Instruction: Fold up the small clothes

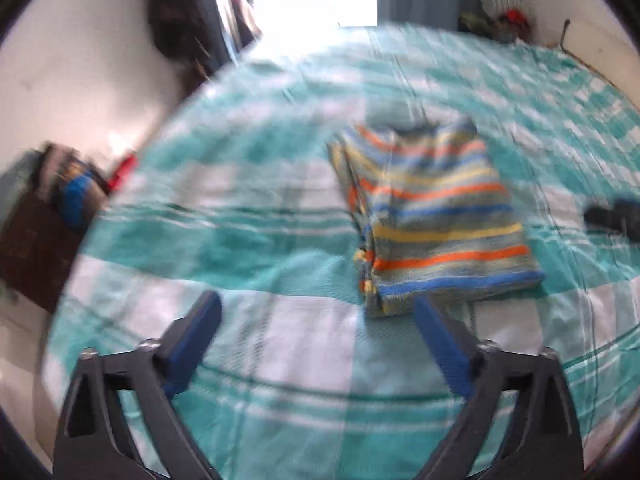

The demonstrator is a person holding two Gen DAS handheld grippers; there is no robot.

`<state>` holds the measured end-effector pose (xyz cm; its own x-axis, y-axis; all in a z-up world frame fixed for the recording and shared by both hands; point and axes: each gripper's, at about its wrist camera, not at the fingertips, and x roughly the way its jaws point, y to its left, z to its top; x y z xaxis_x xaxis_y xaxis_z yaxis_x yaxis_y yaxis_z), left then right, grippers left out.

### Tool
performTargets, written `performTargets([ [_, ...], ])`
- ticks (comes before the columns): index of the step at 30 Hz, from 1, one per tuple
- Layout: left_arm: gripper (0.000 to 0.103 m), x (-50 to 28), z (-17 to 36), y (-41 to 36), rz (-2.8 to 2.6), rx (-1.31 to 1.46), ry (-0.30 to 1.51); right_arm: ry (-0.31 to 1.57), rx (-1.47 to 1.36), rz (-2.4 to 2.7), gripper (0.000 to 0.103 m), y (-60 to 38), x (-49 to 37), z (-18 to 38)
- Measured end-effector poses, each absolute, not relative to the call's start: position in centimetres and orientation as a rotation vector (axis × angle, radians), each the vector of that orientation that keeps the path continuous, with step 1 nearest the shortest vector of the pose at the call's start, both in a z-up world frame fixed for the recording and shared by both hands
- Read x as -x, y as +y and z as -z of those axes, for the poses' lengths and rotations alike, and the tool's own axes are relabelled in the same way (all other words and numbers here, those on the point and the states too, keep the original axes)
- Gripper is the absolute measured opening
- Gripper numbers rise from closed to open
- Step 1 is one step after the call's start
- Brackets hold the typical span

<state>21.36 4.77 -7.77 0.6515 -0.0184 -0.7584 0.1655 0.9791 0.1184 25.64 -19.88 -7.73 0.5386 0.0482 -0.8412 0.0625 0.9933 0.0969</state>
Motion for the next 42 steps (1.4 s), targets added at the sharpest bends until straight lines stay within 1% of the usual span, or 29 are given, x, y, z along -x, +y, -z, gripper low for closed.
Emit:
performTargets([
  [2,0.100,-19.3,6.4,4.9,0.080,-0.214,0.793,0.985,-0.127,0.033,0.103,-18.7,-22.4,6.6],
  [4,0.101,-17.6,5.3,4.9,0.054,-0.251,0.773,0.965,-0.119,0.048,0.103,-17.5,-19.5,4.9],
  [8,0.101,-14.6,4.0,5.4,0.047,-0.260,0.824,0.948,-0.047,0.056,0.103,-14.7,-15.4,2.6],
  [14,0.101,-10.5,2.4,7.0,0.089,-0.139,0.951,0.949,-0.017,0.050,0.103,-11.9,-11.9,0.3],
  [22,0.102,-8.9,-0.7,8.2,0.076,-0.108,0.900,0.938,-0.002,0.043,0.103,-10.1,-10.6,-1.9],
  [31,0.103,-8.9,-1.4,8.1,0.068,-0.082,0.904,0.933,0.009,0.058,0.103,-9.7,-9.5,-3.4],
  [42,0.103,-8.5,-2.4,7.5,0.047,-0.102,0.874,0.946,-0.003,0.064,0.103,-9.9,-9.0,-3.4],
])
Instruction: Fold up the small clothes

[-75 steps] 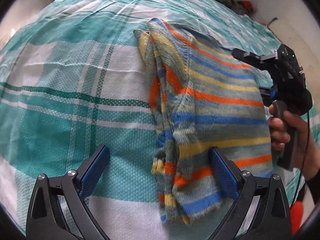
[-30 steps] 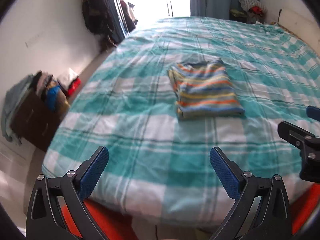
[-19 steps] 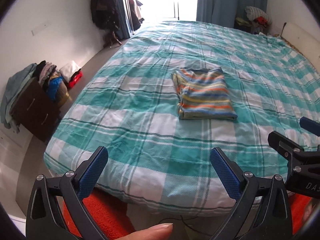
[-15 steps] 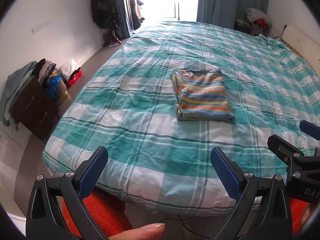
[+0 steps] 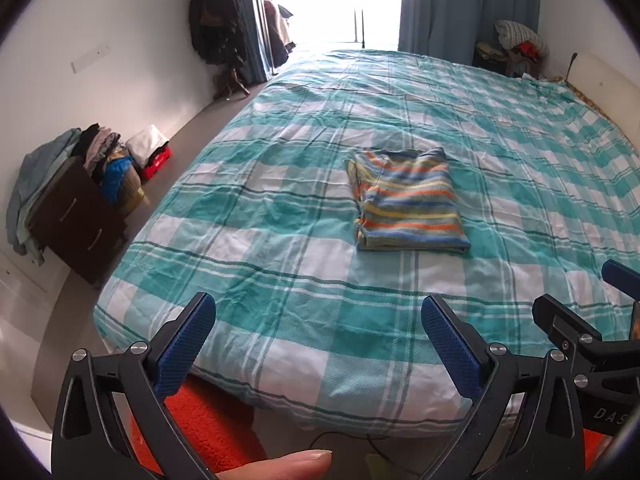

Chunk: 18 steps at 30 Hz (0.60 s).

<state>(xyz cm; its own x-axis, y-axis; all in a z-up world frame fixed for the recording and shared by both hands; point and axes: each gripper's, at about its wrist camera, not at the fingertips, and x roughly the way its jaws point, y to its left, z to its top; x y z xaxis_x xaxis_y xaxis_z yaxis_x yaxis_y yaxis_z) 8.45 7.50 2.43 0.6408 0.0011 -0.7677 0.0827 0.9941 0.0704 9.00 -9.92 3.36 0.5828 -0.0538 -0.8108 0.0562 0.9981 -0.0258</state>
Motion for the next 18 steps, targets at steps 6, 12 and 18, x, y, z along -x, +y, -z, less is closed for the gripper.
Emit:
performTargets([
  [6,0.103,-8.36,-2.58,7.28,0.038,-0.108,0.874,0.928,0.017,0.086,0.103,-10.06,-8.79,-3.79],
  [12,0.103,-8.32,-2.51,7.17,0.037,-0.116,0.874,0.924,0.019,0.093,0.103,-10.26,-8.62,-3.82],
  [18,0.103,-8.31,-2.24,6.98,0.052,-0.115,0.878,0.926,0.018,0.093,0.103,-10.30,-8.54,-3.77],
])
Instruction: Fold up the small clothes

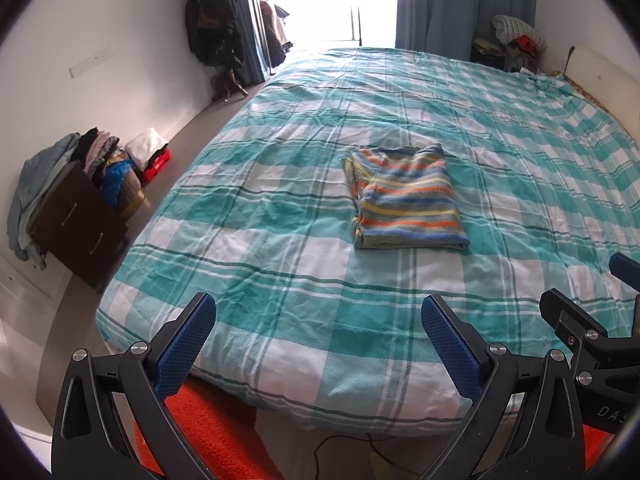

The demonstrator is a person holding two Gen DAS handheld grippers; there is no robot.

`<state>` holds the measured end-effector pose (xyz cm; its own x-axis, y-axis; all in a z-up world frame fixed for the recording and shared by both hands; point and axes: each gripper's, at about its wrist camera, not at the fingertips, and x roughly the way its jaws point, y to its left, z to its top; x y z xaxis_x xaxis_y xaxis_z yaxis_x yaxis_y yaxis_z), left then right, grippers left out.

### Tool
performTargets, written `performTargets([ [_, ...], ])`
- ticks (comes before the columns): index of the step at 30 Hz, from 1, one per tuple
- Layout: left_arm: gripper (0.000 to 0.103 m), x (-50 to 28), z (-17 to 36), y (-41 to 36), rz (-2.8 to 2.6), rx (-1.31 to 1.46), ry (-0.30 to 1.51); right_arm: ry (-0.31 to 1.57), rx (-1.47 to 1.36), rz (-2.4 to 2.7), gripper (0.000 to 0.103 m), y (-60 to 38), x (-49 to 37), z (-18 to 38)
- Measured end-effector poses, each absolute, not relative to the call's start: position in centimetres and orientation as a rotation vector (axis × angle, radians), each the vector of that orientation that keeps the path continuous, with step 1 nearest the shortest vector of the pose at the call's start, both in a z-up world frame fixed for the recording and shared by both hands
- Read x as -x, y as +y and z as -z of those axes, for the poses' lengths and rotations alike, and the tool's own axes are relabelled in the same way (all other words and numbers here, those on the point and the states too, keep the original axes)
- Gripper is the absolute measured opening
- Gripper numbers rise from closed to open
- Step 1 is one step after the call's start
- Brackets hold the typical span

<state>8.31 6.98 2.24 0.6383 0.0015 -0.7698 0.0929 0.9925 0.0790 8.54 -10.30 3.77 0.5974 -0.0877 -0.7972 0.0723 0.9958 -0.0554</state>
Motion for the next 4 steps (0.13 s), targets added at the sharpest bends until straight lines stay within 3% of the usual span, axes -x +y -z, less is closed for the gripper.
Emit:
performTargets([
  [4,0.103,-8.09,-2.57,6.78,0.059,-0.115,0.865,0.923,0.018,0.096,0.103,-10.35,-8.54,-3.72],
])
